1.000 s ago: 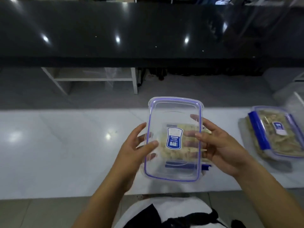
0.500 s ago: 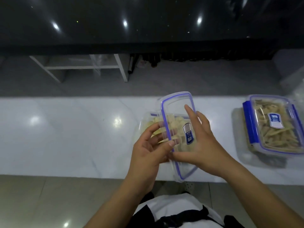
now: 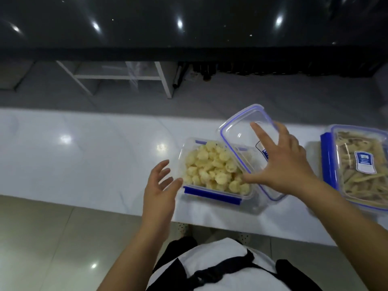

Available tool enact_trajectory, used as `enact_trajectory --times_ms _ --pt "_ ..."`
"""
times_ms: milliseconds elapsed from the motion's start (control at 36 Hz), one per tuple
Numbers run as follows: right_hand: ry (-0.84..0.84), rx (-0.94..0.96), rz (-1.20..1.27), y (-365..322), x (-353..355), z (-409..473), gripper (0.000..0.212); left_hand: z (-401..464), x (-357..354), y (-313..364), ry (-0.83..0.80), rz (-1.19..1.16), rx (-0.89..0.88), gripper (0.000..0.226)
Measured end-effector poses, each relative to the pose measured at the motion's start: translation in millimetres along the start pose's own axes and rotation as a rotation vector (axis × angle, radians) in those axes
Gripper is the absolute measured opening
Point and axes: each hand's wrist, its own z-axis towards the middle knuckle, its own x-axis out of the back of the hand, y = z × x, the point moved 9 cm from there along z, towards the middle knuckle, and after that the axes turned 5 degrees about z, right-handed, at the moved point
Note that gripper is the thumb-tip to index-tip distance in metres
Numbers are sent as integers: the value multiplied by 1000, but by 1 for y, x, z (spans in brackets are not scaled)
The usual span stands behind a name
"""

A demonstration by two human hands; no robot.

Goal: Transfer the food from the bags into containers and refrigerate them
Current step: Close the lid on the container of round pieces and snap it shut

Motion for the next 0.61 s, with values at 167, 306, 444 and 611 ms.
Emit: enact_trajectory --times_ms 167,306,444,611 --pt "-87 -79 -82 32 1 22 128 8 -3 -60 -121 -96 326 47" --pt "-259 1 120 9 -17 32 122 12 -25 -75 -188 -193 378 50" --pt "-281 206 -132 -39 -55 30 121 35 -28 -66 -187 -225 335 48" --pt "-185 245 -309 -73 -85 45 115 65 -39 -51 -346 -201 264 49"
